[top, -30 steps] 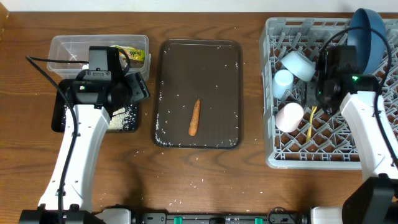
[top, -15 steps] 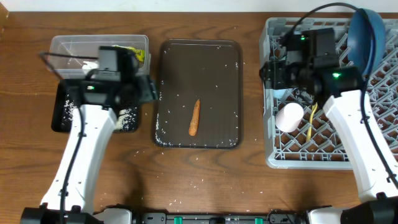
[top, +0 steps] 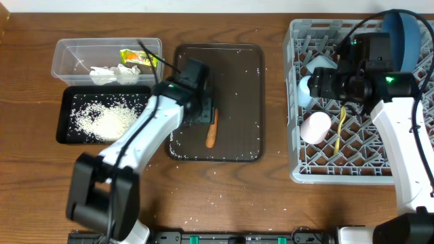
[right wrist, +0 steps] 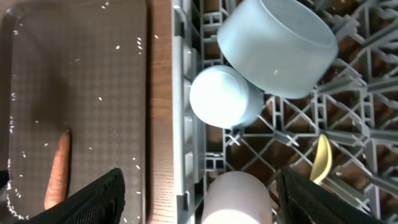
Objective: Sort waste into correct bins and load items into the dishwasher rack
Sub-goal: 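Reach left gripper to carrot on dark tray and grasp it, then carry carrot with left gripper onto black rice tray and release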
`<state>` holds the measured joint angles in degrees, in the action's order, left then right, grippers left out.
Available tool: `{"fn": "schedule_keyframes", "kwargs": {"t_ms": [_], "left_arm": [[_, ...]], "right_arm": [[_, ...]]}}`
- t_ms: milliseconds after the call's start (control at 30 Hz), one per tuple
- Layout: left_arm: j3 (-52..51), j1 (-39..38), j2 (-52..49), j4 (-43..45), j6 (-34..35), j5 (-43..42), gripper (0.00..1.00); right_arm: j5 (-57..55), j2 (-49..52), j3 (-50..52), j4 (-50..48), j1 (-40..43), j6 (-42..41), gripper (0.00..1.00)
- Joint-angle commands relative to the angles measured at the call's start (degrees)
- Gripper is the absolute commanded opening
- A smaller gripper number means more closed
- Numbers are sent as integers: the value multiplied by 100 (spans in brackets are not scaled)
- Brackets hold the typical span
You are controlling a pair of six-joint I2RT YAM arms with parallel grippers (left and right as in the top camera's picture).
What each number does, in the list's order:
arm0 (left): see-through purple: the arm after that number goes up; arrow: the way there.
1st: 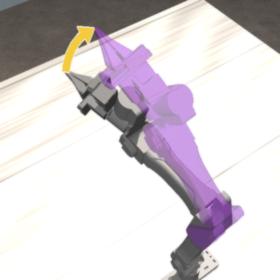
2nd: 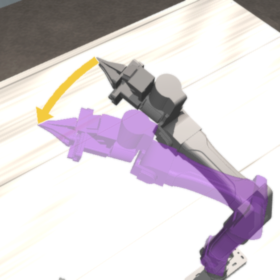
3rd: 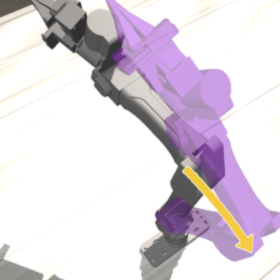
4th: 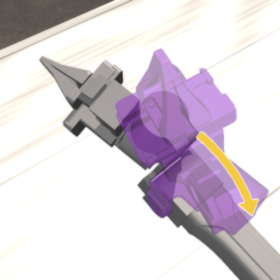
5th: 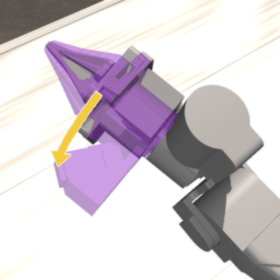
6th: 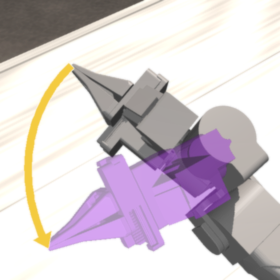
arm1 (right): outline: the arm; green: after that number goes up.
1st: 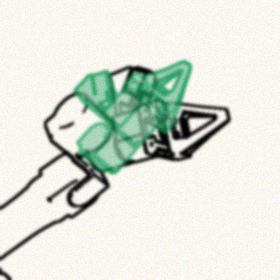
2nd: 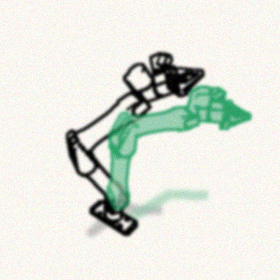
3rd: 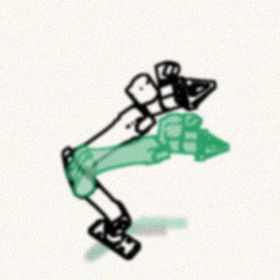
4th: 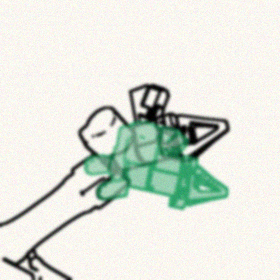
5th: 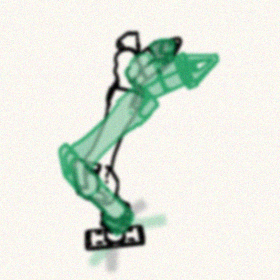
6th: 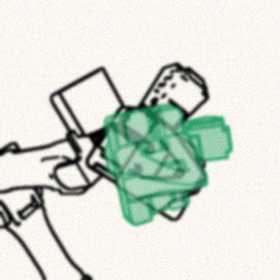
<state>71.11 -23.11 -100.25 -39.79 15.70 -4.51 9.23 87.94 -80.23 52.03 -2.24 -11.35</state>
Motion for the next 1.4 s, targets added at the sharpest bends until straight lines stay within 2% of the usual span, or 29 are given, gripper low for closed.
{"fn": "schedule_keyframes", "kwargs": {"t_ms": [0,433,533,633,733,900,1033,1200,1367], "left_arm": [[2,-127,-249,26,142,149,64],[-9,-682,-1023,20,153,109,60],[-9,-671,-1119,-22,153,114,49],[-7,-669,-1119,-35,153,114,25],[42,-669,-1104,-90,201,114,8],[525,-463,-756,-579,219,136,6],[984,133,-146,-1029,369,389,6],[1049,1589,706,-1248,1392,1021,6],[977,3141,732,-1217,2256,1014,6]], "right_arm": [[0,-116,-72,46,46,-81,77],[-4,-116,-72,111,46,-57,77],[-4,-116,-72,127,46,-55,77],[-2,-116,-72,133,46,-57,77],[-4,-116,-72,127,46,-57,77],[-4,-116,-72,129,46,-59,77],[4,-116,-72,92,44,-76,77],[2,-116,-72,105,17,-107,77],[0,-116,-72,111,13,-103,78]]}}
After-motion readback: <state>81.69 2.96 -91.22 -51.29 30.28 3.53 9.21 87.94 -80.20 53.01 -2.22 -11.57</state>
